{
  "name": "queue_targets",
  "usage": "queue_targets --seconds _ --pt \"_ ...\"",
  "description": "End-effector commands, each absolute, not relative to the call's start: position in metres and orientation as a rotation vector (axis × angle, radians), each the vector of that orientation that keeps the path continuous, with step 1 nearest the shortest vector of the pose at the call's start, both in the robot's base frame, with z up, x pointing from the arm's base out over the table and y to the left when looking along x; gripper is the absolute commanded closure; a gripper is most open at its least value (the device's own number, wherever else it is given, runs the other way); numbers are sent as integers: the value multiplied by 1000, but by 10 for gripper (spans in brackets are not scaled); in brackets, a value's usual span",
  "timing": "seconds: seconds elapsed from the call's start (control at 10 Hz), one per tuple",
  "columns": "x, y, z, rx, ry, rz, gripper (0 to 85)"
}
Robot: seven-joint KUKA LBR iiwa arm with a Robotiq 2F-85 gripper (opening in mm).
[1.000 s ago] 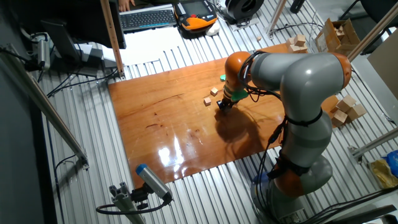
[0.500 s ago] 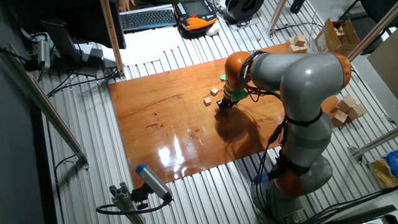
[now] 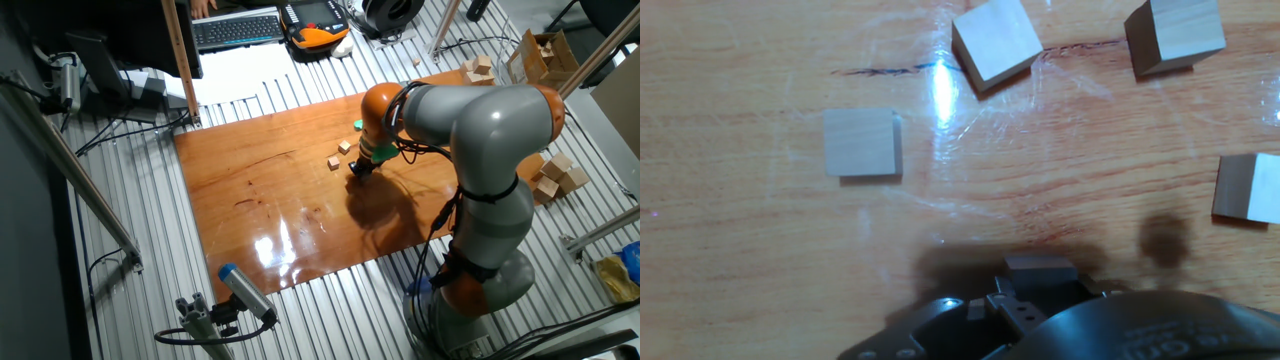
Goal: Stack the blocks in a vertical line of five
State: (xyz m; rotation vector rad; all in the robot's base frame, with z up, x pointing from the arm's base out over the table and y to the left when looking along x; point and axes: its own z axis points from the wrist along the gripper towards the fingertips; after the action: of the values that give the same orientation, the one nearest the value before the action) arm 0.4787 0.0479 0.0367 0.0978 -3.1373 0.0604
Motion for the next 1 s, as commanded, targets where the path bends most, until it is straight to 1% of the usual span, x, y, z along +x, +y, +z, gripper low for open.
queue_targets --seconds 0.0,0.1,0.4,0.6,0.9 --pt "479 48 37 100 -3137 60 680" --pt "479 47 37 109 -3131 56 850" --pt "478 47 40 100 -3134 73 850" --pt "480 42 58 90 -3135 89 850" --pt "487 26 82 71 -3140 68 850"
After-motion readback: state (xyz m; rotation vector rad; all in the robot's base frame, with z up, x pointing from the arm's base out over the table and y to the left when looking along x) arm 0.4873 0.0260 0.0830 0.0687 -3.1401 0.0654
